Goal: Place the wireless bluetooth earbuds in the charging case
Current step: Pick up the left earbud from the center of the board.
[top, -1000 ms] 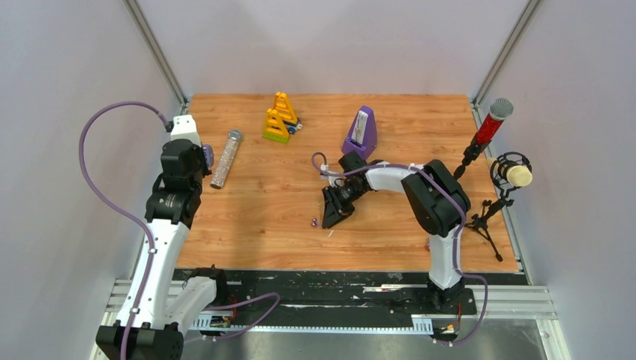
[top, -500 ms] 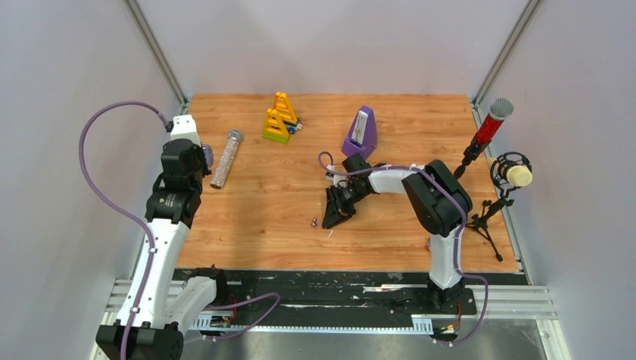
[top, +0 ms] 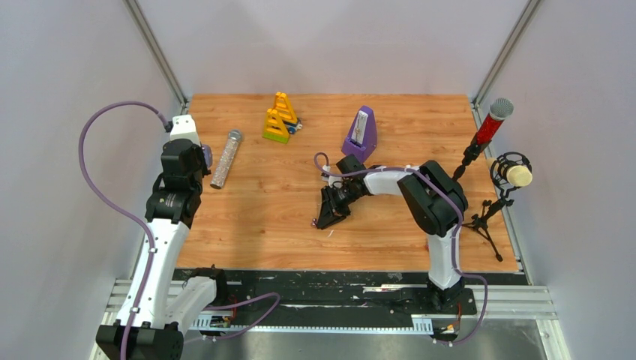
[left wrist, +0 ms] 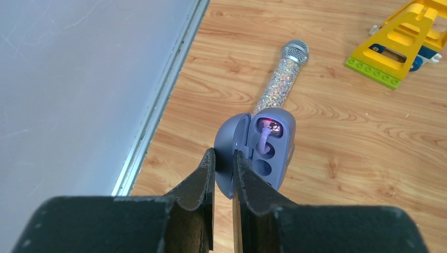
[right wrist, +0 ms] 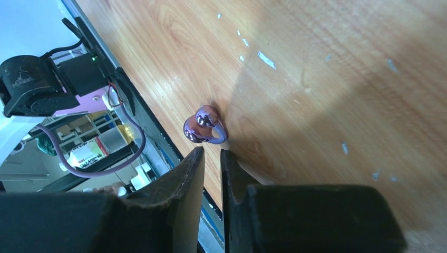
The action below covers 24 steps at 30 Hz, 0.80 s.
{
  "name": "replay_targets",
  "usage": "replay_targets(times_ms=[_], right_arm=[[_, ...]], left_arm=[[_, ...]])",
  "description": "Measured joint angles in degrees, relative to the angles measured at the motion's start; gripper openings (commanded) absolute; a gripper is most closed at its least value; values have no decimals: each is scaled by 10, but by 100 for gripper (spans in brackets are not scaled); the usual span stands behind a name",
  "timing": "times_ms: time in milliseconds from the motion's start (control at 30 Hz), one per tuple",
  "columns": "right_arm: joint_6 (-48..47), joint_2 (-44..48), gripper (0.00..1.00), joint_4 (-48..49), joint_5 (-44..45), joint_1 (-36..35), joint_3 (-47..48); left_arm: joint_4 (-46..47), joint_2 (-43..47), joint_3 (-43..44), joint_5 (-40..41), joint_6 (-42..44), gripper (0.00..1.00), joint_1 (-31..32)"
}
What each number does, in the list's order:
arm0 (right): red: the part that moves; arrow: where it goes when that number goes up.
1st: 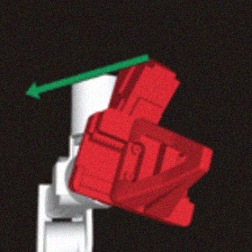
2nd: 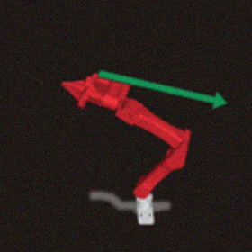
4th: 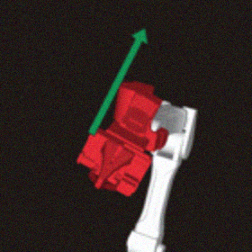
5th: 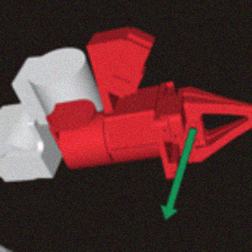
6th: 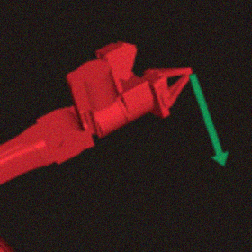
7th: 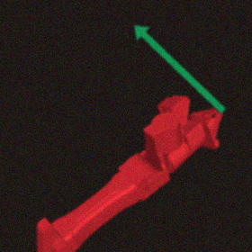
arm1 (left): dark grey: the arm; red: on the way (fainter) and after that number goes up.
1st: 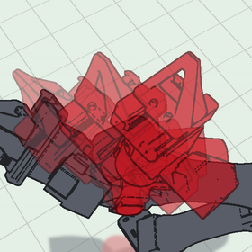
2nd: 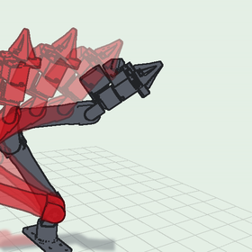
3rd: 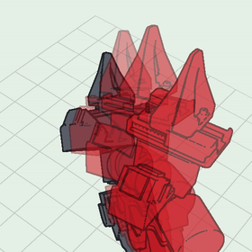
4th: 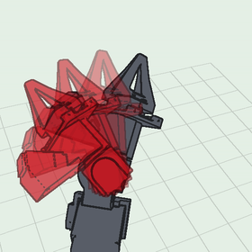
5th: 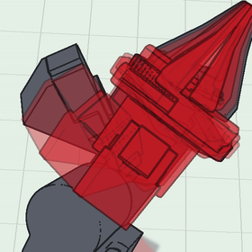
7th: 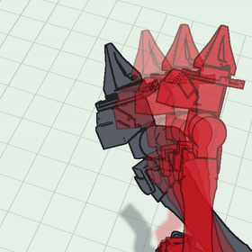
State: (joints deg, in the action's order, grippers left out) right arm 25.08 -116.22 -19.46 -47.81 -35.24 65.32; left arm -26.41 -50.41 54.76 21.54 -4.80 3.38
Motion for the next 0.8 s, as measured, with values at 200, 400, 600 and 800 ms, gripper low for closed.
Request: replay_targets(times_ms=[200, 400, 600, 800], right_arm=[[9, 0, 24, 1, 0, 0, 0], [16, -10, 25, 2, -9, 0, 12], [17, -16, 27, 2, -15, 0, 17], [17, -20, 28, 1, -17, 0, 24]], left_arm=[[0, 0, 0, 0, 0, 9, 0], [0, 0, 0, 0, 0, 9, 0], [0, 0, 0, 0, 0, 9, 0], [0, 0, 0, 0, 0, 9, 0]])
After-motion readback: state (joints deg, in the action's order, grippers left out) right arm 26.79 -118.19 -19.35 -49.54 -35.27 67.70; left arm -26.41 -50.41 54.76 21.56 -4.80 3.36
